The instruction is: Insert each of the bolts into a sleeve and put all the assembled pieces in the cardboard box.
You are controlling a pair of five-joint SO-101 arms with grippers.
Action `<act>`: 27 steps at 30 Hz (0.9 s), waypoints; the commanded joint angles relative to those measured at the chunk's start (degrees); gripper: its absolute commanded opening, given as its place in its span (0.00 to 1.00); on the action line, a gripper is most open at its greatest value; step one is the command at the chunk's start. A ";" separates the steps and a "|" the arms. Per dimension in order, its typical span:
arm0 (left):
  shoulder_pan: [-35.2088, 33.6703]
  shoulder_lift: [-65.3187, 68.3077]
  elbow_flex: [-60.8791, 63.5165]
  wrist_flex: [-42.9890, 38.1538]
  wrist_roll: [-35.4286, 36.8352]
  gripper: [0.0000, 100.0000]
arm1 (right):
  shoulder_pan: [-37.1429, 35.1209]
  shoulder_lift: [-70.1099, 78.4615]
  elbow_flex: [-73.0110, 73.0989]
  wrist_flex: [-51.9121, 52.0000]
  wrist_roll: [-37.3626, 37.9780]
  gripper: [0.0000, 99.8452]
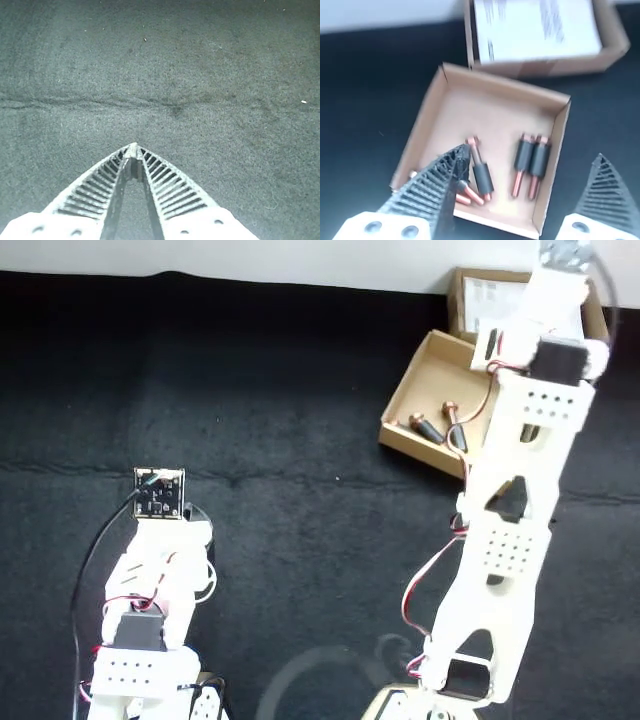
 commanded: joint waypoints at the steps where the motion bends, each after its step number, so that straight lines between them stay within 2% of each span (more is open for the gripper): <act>1: -0.75 0.31 1.45 -0.70 0.44 0.01 | -0.92 -10.15 -6.64 0.48 -0.53 0.34; 3: -0.75 0.31 1.45 -0.70 0.44 0.01 | -1.71 -13.49 -6.64 0.48 -0.53 0.30; 9: -0.75 0.31 1.45 -0.70 0.44 0.01 | -3.30 -23.25 -6.64 0.48 -0.35 0.06; 20: -0.75 0.31 1.45 -0.70 0.44 0.01 | -2.95 -41.89 -4.53 0.48 -0.18 0.05; 27: -0.75 0.31 1.45 -0.62 0.44 0.01 | -2.95 -59.30 17.19 0.40 -0.18 0.05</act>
